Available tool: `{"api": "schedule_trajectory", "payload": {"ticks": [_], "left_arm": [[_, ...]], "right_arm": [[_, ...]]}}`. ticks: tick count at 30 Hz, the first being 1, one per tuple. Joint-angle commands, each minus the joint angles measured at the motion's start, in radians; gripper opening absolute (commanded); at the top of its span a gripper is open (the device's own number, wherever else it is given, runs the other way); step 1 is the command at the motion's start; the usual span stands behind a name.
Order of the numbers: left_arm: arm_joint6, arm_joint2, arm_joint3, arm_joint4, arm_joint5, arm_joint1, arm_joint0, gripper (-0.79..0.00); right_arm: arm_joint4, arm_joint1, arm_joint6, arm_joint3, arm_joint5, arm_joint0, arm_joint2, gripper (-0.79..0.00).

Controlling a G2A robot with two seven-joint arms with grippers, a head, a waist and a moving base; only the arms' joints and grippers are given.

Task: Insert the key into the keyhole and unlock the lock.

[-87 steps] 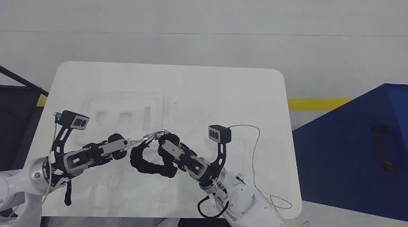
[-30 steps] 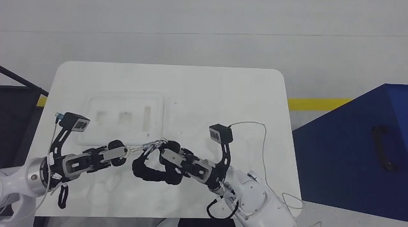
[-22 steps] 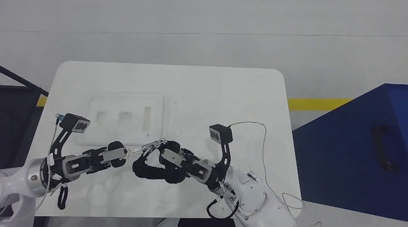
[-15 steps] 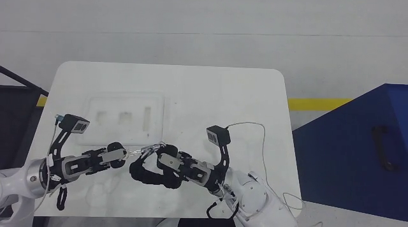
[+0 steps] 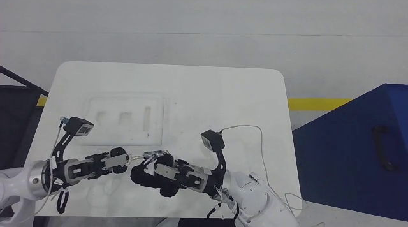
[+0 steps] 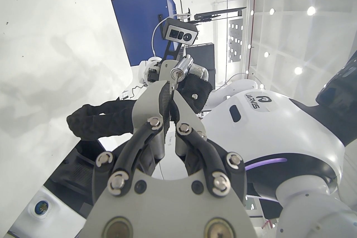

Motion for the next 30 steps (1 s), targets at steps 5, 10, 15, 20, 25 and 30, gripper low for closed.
{"api": "schedule_trajectory", "payload": {"ticks": [5, 10, 15, 20, 25, 30], "left_arm": [[0.006, 0.02, 0.007, -0.001, 0.018, 0.005, -0.018, -0.785], [-0.009, 0.035, 0.026, -0.013, 0.055, 0.011, -0.047, -0.785], [-0.021, 0.047, 0.035, -0.014, 0.079, 0.018, -0.078, -0.785], [-0.018, 0.068, 0.032, -0.011, 0.091, 0.023, -0.096, -0.785], [-0.036, 0.081, 0.03, -0.022, 0.109, 0.028, -0.109, -0.785], [-0.04, 0.06, 0.051, -0.045, 0.111, 0.032, -0.109, -0.785]], "right_arm": [[0.02, 0.005, 0.04, -0.004, 0.014, 0.004, -0.018, -0.785], [0.035, 0.011, 0.068, -0.013, 0.024, 0.01, -0.027, -0.785], [0.052, 0.016, 0.088, -0.025, 0.027, 0.01, -0.033, -0.785], [0.046, 0.019, 0.09, -0.024, 0.029, 0.015, -0.046, -0.785], [0.045, 0.021, 0.08, -0.021, 0.025, 0.022, -0.05, -0.785], [0.026, 0.028, 0.054, -0.028, 0.005, 0.015, -0.027, -0.785]]}}
